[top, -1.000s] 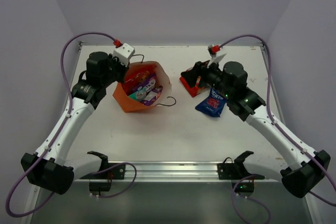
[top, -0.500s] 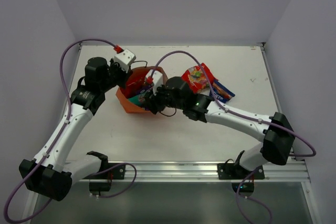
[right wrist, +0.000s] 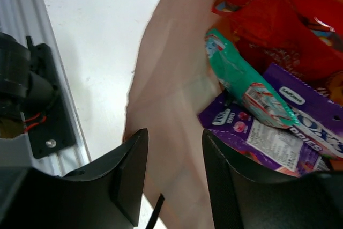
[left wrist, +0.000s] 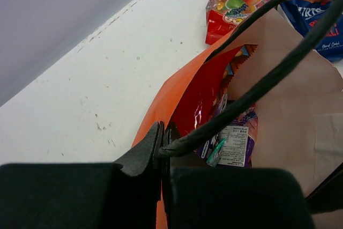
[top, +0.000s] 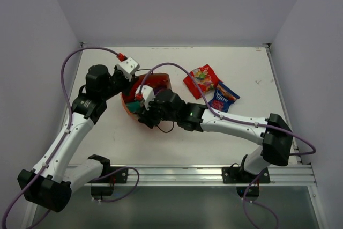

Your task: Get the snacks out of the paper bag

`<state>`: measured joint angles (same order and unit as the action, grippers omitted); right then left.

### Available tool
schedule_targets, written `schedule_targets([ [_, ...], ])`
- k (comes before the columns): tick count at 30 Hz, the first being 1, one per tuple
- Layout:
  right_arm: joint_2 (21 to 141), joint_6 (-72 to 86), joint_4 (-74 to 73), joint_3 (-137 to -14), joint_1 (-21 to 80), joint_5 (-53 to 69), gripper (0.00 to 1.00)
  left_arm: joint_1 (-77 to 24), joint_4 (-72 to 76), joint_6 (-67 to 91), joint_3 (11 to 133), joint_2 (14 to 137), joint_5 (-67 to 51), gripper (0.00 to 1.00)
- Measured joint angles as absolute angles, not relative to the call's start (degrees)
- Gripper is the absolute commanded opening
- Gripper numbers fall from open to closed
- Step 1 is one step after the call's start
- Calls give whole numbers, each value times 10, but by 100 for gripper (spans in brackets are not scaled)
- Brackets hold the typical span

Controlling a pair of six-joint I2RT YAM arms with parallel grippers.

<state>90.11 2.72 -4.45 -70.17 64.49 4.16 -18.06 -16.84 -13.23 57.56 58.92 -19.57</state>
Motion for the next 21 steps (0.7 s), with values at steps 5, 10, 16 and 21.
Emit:
schedule_targets([
  [5, 901, -13, -58, -702, 640, -6, 47, -181, -169, -133, 561, 569, -207, 0],
  [10, 900, -38, -63, -702, 610, -39, 54, -181, -173, -131, 560, 561, -208, 0],
  [16, 904, -63, -44, -701, 585, -55, 56, -181, -180, -130, 560, 555, -209, 0],
  [21, 935, -95, 4, -696, 588, -53, 56, -181, -180, -126, 560, 555, -208, 0],
])
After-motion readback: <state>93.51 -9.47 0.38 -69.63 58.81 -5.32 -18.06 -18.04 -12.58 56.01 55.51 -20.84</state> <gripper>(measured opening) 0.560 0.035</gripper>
